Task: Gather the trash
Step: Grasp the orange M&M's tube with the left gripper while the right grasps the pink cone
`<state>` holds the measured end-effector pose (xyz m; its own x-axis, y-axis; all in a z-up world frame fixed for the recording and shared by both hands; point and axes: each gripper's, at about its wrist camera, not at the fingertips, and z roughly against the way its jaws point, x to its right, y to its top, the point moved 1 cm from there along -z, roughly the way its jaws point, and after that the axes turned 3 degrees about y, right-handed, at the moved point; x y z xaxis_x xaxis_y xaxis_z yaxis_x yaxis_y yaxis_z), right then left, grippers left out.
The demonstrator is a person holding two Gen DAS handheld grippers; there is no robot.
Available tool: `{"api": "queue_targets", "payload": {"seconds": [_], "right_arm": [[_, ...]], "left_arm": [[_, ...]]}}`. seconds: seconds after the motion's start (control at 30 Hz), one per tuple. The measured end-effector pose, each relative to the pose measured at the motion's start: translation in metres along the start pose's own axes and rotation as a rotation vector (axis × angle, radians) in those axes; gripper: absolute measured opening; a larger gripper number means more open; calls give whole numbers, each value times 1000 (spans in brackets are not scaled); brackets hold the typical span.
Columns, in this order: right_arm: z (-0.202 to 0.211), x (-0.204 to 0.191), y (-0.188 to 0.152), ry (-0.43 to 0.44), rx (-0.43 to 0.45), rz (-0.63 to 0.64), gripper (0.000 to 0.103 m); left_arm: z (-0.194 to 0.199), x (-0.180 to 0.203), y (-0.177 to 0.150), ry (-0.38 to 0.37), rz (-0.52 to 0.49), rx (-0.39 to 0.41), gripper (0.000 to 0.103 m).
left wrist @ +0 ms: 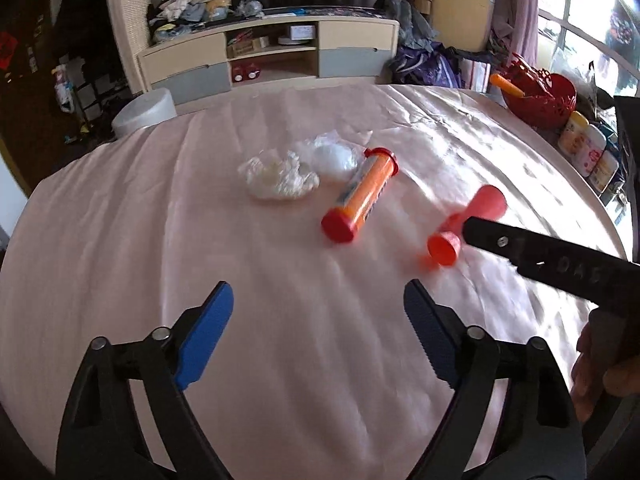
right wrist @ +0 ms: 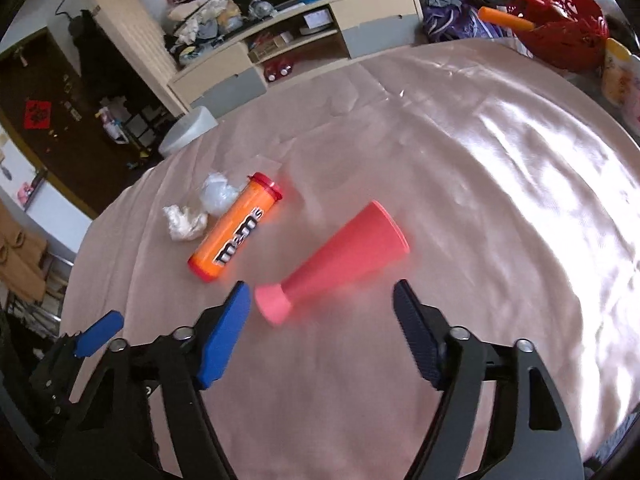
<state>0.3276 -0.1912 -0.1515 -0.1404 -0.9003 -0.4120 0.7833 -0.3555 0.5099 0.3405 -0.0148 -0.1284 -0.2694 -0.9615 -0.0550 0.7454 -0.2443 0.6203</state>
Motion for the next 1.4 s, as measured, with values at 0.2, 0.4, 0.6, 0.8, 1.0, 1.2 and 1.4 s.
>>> {"api": "queue_targets", "payload": {"seconds": [0.2, 0.4, 0.6, 0.8, 1.0, 1.2, 1.4], "right_arm": [[-23, 1, 13, -68, 1, 0, 64], [-29, 11, 28, -110, 17, 18, 41], [-28, 9, 26, -90, 26, 56, 35], [-23, -1, 19, -72, -23, 121, 31], [7, 3, -3, -53, -22, 134, 31], [58, 9, -32, -42, 6, 161, 31], [101, 12, -74, -11, 17, 202, 31]], "left_arm": [[-35, 9, 21, -36, -60, -24, 78], [-62, 15, 36, -78, -79, -54, 60], [-65, 19, 34, -127, -73, -59, 32], [-53, 22, 22, -111, -82, -69, 30], [-14, 35, -4, -82, -110, -57, 26], [36, 42, -38, -65, -58, -23, 26], [90, 53, -82, -62, -16, 6, 26]]}}
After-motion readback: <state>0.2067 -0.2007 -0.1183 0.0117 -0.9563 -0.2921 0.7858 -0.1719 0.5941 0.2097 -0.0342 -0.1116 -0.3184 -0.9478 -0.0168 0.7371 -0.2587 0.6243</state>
